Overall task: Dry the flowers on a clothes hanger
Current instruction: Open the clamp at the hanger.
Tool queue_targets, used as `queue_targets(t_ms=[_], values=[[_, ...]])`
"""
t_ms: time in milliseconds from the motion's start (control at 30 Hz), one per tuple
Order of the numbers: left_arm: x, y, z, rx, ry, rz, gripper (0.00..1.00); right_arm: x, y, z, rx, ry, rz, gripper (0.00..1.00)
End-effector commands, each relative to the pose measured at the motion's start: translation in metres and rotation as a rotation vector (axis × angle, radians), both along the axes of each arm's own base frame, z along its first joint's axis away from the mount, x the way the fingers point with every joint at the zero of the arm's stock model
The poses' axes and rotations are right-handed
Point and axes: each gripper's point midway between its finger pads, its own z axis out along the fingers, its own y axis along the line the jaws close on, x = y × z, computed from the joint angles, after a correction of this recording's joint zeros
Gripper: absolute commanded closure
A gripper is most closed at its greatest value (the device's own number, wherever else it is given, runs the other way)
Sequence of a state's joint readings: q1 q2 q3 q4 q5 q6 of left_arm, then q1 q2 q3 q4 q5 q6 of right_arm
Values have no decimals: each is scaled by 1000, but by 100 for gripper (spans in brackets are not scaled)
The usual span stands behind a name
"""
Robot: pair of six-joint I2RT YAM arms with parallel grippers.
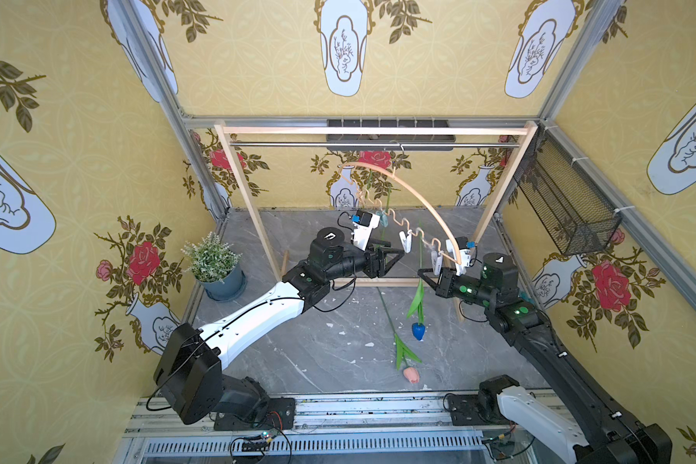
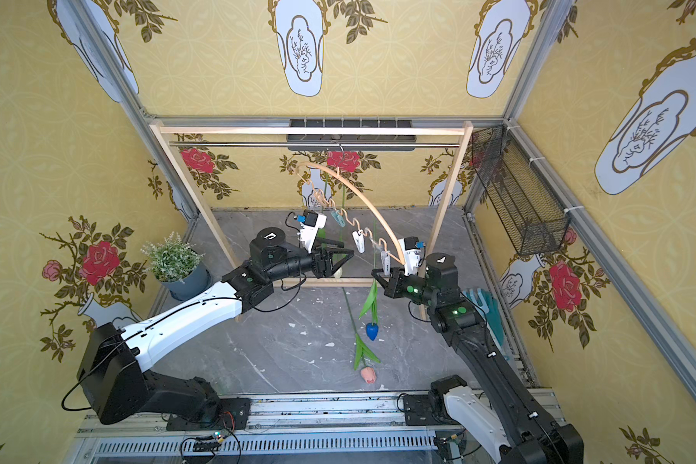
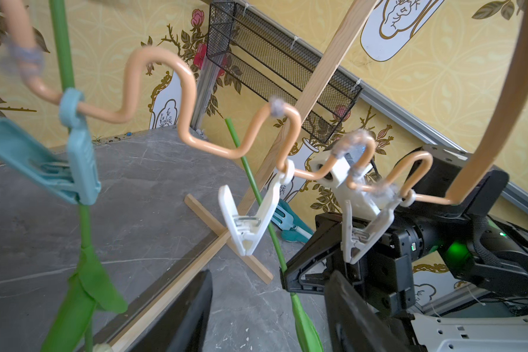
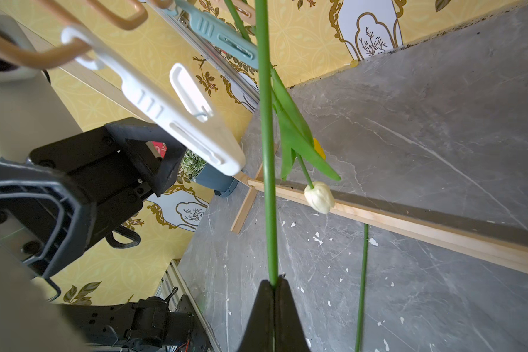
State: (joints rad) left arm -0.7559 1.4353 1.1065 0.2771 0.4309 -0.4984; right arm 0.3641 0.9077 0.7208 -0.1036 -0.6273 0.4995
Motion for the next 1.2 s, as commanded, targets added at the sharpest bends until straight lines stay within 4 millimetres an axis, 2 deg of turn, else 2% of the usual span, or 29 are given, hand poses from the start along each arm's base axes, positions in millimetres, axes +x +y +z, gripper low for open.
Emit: queue_targets(t_ms=[0,233,400,700,1167], values=[[2,-6,9,-22,-36,-18,37,1,3,13,19,-50,21,100],[11,-11,8,-9,-56,-3,36,0,4,15,19,-54,27,100],[17,-13,6,-3,-60,12,41,0,4,15,17,-56,32,100],[18,-18,12,-14,-72,-5,44,1,7,17,16,-58,47,100],[25,-26,8,-9,-65,-13,47,1,13,24,23,-74,87,100]])
